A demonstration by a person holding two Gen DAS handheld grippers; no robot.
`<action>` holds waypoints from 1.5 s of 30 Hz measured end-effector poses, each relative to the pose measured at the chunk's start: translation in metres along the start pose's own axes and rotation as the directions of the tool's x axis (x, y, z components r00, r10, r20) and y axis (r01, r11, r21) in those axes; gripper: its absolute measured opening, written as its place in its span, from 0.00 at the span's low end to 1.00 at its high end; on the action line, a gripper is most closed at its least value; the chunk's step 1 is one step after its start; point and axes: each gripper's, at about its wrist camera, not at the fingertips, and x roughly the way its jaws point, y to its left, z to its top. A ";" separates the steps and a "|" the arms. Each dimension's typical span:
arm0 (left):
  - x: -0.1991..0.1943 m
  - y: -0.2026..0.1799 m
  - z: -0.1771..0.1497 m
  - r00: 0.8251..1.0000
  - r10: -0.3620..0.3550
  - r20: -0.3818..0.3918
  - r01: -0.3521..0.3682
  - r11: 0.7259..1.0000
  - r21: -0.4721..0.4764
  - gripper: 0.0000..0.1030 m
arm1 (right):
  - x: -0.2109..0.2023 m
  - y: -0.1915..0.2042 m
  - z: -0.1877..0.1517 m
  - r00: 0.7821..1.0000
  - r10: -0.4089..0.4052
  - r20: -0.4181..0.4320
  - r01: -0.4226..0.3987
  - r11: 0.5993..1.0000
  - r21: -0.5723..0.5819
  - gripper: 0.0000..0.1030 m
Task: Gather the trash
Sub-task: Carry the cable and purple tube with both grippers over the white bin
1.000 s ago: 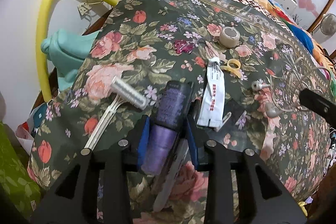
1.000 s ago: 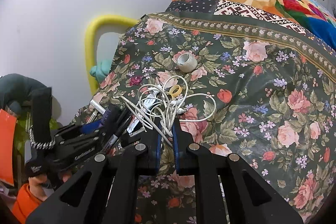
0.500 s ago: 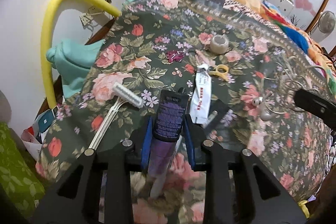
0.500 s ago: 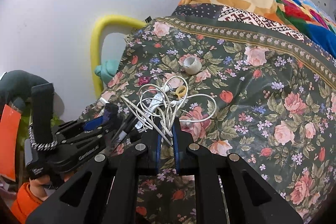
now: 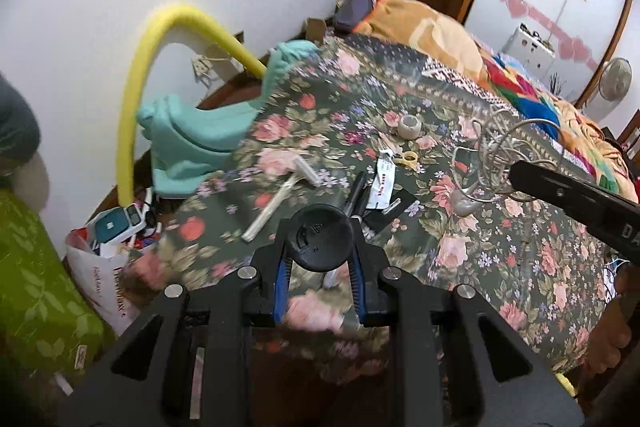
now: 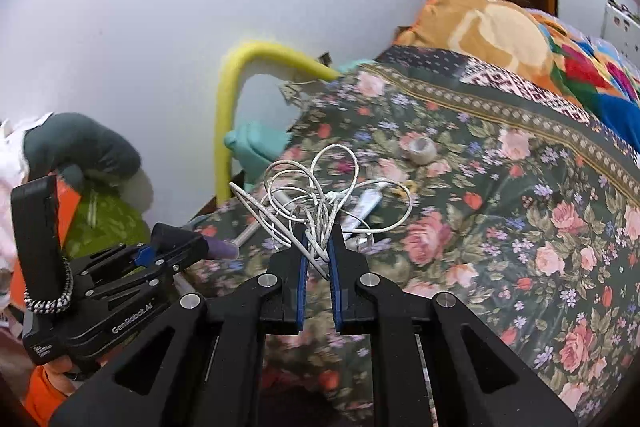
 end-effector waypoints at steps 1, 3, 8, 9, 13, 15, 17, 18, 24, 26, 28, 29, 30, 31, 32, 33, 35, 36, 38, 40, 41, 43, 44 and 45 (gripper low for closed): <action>-0.007 0.003 -0.004 1.000 0.004 0.007 -0.004 1.000 -0.005 0.24 | -0.002 0.008 -0.002 1.000 0.008 0.002 -0.008 1.000 -0.012 0.09; -0.022 0.012 -0.011 1.000 0.015 0.017 -0.015 1.000 -0.021 0.24 | -0.006 0.021 -0.005 1.000 0.023 0.003 -0.023 0.999 -0.028 0.09; -0.056 0.036 -0.035 0.996 0.079 0.041 -0.077 0.995 -0.057 0.24 | -0.010 0.059 -0.017 0.998 0.070 -0.009 -0.071 0.995 -0.073 0.09; -0.062 0.042 -0.041 0.995 0.090 0.044 -0.087 0.994 -0.070 0.24 | -0.010 0.067 -0.019 0.997 0.080 -0.014 -0.081 0.993 -0.085 0.09; -0.086 0.069 -0.066 0.990 0.133 0.049 -0.126 0.984 -0.126 0.24 | -0.007 0.103 -0.032 0.993 0.111 -0.038 -0.115 0.981 -0.157 0.09; -0.097 0.083 -0.080 0.986 0.160 0.048 -0.151 0.977 -0.153 0.24 | -0.006 0.122 -0.040 0.990 0.131 -0.052 -0.138 0.972 -0.188 0.09; -0.106 0.096 -0.093 0.983 0.181 0.042 -0.170 0.969 -0.180 0.24 | -0.002 0.138 -0.048 0.987 0.147 -0.072 -0.159 0.963 -0.216 0.09; -0.109 0.102 -0.100 0.981 0.192 0.036 -0.182 0.964 -0.195 0.24 | 0.000 0.142 -0.051 0.985 0.151 -0.081 -0.165 0.960 -0.227 0.09; -0.123 0.138 -0.141 0.969 0.248 -0.010 -0.242 0.933 -0.266 0.24 | 0.018 0.189 -0.079 0.971 0.185 -0.152 -0.224 0.926 -0.303 0.09; -0.124 0.151 -0.155 0.964 0.265 -0.031 -0.263 0.920 -0.291 0.24 | 0.026 0.203 -0.089 0.963 0.198 -0.185 -0.249 0.915 -0.317 0.09; -0.124 0.159 -0.167 0.959 0.280 -0.046 -0.281 0.909 -0.308 0.24 | 0.036 0.217 -0.099 0.954 0.203 -0.221 -0.270 0.903 -0.334 0.09; -0.123 0.163 -0.172 0.957 0.285 -0.054 -0.287 0.905 -0.315 0.24 | 0.042 0.224 -0.104 0.947 0.208 -0.245 -0.285 0.896 -0.342 0.09; -0.121 0.169 -0.179 0.956 0.287 -0.065 -0.292 0.900 -0.325 0.24 | 0.044 0.228 -0.108 0.943 0.211 -0.259 -0.294 0.892 -0.345 0.09; -0.119 0.172 -0.183 0.956 0.285 -0.074 -0.293 0.897 -0.332 0.24 | 0.051 0.234 -0.113 0.936 0.211 -0.281 -0.305 0.886 -0.350 0.09; -0.116 0.176 -0.187 0.956 0.281 -0.087 -0.293 0.894 -0.339 0.24 | 0.057 0.240 -0.118 0.930 0.208 -0.302 -0.313 0.880 -0.358 0.09; -0.112 0.181 -0.192 0.956 0.275 -0.103 -0.294 0.891 -0.345 0.24 | 0.061 0.245 -0.122 0.927 0.205 -0.314 -0.317 0.876 -0.363 0.09; -0.102 0.187 -0.201 0.953 0.274 -0.134 -0.304 0.887 -0.349 0.24 | 0.074 0.254 -0.129 0.918 0.192 -0.346 -0.324 0.867 -0.378 0.09; -0.096 0.191 -0.206 0.951 0.270 -0.150 -0.307 0.884 -0.352 0.24 | 0.080 0.258 -0.133 0.913 0.187 -0.361 -0.329 0.864 -0.382 0.09; -0.085 0.200 -0.215 0.949 0.256 -0.185 -0.308 0.878 -0.367 0.24 | 0.092 0.264 -0.140 0.904 0.175 -0.389 -0.333 0.860 -0.386 0.09; -0.070 0.210 -0.223 0.944 0.241 -0.224 -0.313 0.870 -0.382 0.24 | 0.106 0.268 -0.145 0.894 0.160 -0.419 -0.336 0.859 -0.387 0.09; -0.064 0.214 -0.226 0.943 0.229 -0.240 -0.310 0.867 -0.390 0.24 | 0.113 0.269 -0.147 0.889 0.154 -0.431 -0.336 0.859 -0.386 0.09; -0.051 0.225 -0.235 0.941 0.194 -0.278 -0.299 0.862 -0.409 0.24 | 0.127 0.271 -0.151 0.877 0.139 -0.460 -0.337 0.860 -0.383 0.09; -0.045 0.228 -0.238 0.938 0.181 -0.295 -0.296 0.860 -0.416 0.24 | 0.131 0.273 -0.152 0.873 0.135 -0.468 -0.338 0.860 -0.383 0.09; -0.036 0.234 -0.242 0.934 0.168 -0.314 -0.296 0.856 -0.424 0.24 | 0.137 0.275 -0.153 0.869 0.127 -0.479 -0.337 0.860 -0.383 0.09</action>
